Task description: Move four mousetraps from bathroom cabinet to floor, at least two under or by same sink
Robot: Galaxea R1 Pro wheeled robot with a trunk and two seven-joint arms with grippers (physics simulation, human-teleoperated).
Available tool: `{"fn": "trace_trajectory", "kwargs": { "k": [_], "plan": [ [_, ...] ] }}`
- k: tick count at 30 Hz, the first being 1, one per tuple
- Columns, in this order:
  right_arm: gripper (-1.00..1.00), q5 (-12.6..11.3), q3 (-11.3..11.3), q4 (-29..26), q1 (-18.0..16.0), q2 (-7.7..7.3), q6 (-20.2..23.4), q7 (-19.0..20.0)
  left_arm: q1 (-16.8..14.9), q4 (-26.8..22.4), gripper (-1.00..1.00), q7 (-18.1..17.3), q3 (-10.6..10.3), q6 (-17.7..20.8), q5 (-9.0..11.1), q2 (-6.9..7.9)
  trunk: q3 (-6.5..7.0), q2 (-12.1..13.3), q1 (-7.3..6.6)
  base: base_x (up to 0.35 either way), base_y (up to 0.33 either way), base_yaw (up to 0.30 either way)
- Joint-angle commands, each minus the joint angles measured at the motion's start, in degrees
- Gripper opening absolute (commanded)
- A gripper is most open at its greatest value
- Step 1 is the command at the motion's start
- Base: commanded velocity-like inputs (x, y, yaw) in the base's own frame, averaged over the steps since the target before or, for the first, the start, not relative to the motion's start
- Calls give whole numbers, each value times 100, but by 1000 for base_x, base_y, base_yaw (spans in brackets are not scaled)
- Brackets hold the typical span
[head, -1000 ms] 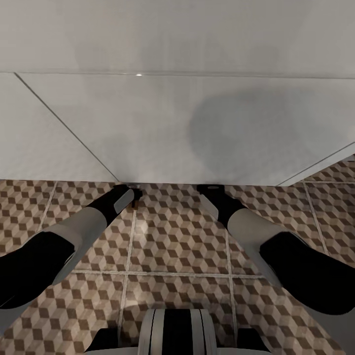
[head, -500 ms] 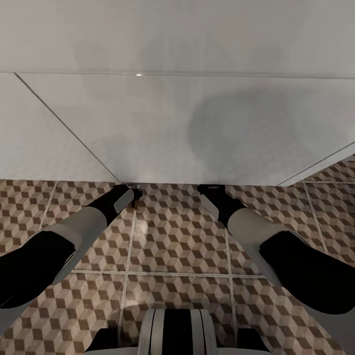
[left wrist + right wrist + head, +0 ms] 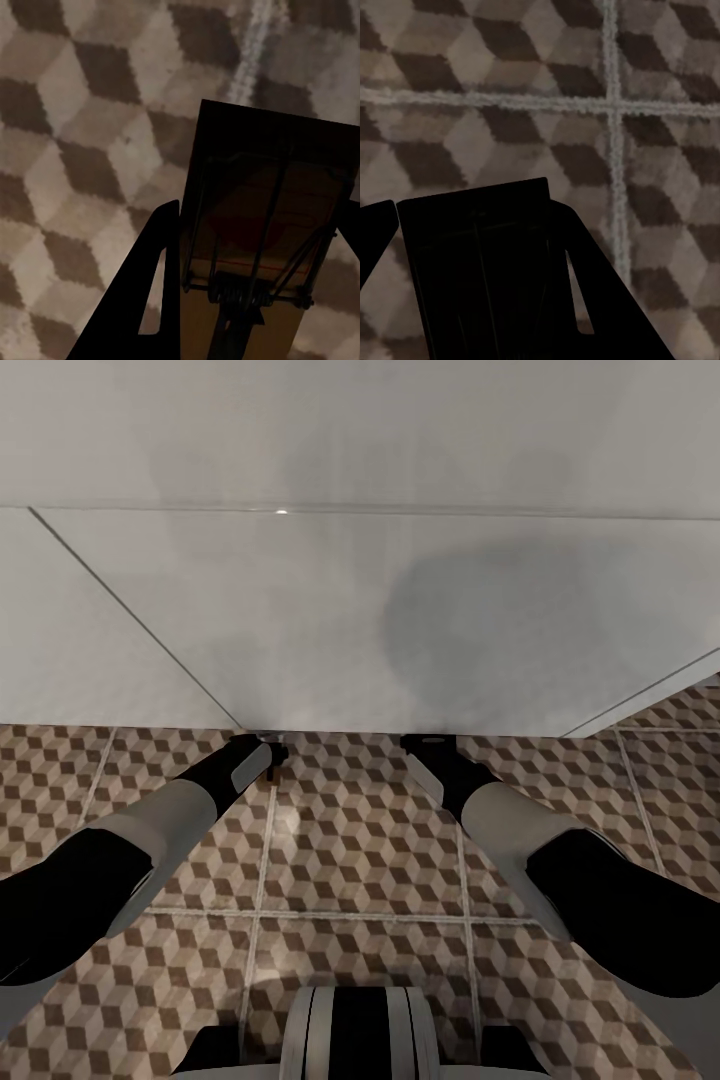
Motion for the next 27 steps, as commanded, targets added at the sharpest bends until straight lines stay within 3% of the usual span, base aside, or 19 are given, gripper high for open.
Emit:
{"fn": "trace_trajectory", "kwargs": {
  "k": [1, 27],
  "plan": [
    [-100, 4, 41, -22, -332, 0, 40, -33, -430, -18, -100, 66, -28, 40, 49, 6, -1, -2, -2, 0, 0, 0],
    [-100, 13, 43, -52, -333, 0, 35, -33, -457, -70, -100, 66, -24, 46, 49, 1, -1, -2, -2, 0, 0, 0]
  ]
}}
